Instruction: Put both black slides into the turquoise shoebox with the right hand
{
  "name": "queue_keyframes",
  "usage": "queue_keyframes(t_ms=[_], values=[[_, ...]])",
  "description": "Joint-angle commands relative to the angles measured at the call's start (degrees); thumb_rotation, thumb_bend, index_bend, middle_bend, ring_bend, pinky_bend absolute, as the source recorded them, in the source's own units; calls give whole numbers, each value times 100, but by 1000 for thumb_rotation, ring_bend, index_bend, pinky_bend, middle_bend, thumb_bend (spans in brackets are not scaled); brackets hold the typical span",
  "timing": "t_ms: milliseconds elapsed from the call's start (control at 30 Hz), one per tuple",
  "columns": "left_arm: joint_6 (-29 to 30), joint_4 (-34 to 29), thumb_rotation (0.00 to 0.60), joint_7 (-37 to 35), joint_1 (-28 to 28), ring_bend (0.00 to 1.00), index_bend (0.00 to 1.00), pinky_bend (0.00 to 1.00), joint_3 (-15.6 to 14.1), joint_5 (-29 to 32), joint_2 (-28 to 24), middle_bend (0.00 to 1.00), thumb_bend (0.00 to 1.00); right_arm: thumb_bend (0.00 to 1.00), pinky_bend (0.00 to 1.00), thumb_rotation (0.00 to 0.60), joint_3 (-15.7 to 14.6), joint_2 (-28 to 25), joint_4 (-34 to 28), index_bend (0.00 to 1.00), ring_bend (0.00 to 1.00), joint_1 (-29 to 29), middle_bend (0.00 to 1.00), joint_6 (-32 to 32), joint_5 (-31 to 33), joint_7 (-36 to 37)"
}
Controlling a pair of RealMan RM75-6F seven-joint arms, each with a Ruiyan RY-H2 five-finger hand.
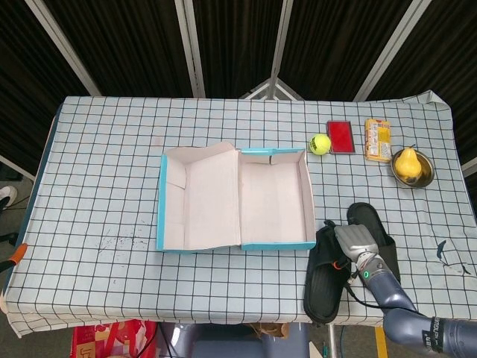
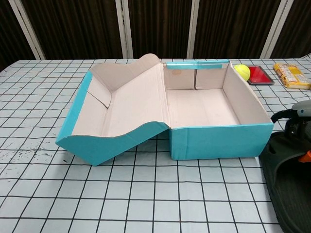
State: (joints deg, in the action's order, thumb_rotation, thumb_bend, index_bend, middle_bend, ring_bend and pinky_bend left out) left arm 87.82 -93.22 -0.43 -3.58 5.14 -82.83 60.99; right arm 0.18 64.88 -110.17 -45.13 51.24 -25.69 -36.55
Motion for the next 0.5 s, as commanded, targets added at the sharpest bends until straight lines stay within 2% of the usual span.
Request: queue_keyframes(t_ms=[33, 333, 500], values=[[-3, -6, 600, 11, -2, 0, 0, 0, -3, -3, 1, 0, 347, 289, 61, 600, -59, -54, -51, 155, 390, -86, 416, 22, 107, -49], [-25, -23, 600, 46, -10, 0, 0, 0, -14, -6, 3, 0, 346, 290, 60, 600, -171, -178, -168, 221, 450, -153, 505, 99, 24, 36], [-28, -11, 600, 11, -6, 0, 0, 0, -4, 19, -1, 0, 346, 289, 61, 600, -192, -522, -430, 228, 455, -64, 512, 222, -261, 214]])
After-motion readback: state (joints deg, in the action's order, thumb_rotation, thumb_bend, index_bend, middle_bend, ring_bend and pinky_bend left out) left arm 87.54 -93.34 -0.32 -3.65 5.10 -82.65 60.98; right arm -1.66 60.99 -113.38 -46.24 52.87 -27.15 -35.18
